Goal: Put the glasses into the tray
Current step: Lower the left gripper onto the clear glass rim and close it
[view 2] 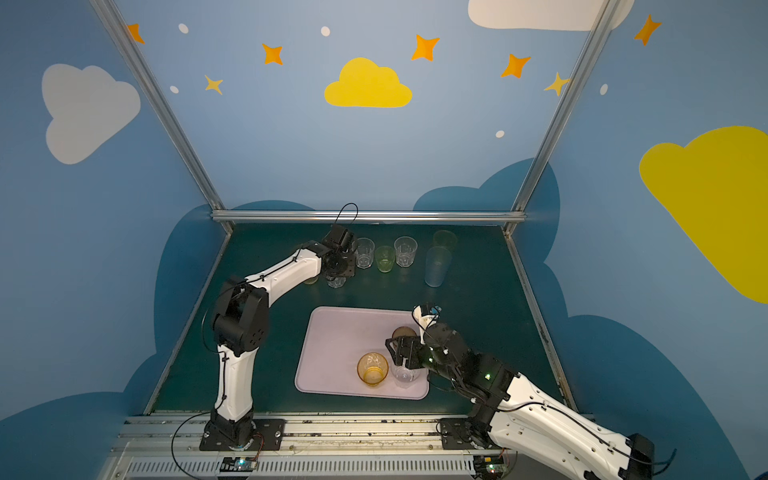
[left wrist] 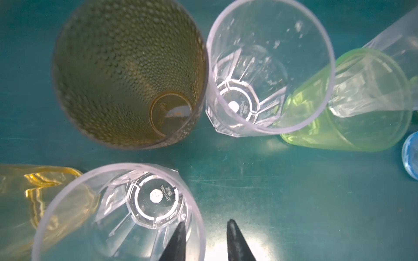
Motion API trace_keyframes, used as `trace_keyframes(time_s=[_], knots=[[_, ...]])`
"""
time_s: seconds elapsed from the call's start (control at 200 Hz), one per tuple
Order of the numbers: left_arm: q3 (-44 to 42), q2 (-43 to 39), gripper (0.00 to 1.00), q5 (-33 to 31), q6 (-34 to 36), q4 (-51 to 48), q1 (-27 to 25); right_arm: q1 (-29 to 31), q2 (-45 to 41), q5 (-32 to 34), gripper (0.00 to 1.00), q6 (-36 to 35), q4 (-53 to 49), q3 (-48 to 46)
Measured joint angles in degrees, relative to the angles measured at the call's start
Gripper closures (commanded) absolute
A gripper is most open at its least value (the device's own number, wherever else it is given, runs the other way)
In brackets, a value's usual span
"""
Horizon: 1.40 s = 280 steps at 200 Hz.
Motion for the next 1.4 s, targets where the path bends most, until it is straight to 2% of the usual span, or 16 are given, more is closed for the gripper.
trace_keyframes(time_s=[0.1, 0.235, 0.365, 0.536, 0.671, 1.001, 1.402], knots=[[0.09, 0.00, 0.78, 0.02, 0.04, -0.39, 0.00, -0.11, 0.09, -0.09, 0.13, 0.20, 0.00, 0.00], [0.09, 0.00, 0.79, 0.04, 0.00, -0.87, 0.04, -0.15, 0.26, -0.20, 0.13, 0.59, 0.00, 0.00], [0.09, 0.00, 0.90, 0.04, 0.02, -1.05, 0.04, -0.35, 0.31, -0.37, 0.13, 0.63, 0.00, 0.00], [0.09, 0.00, 0.90, -0.07, 0.22, -1.20, 0.07, -0.44, 0.31, -0.55, 0.13, 0.72, 0.00, 0.00], [0.15, 0.00, 0.96, -0.39, 0.52, -1.27, 0.07, -0.44, 0.31, -0.83, 0.13, 0.76, 0.02, 0.00], [0.44, -0.76, 0.96, -0.96, 0.81, -2.45, -0.02, -0.59, 0.31, -1.18, 0.13, 0.79, 0.04, 0.00], [-7.28, -8.96, 0.96, 0.44, 0.07, -2.58, -2.99, -0.81, -1.70, -1.14, 0.13, 1.29, 0.02, 0.00]])
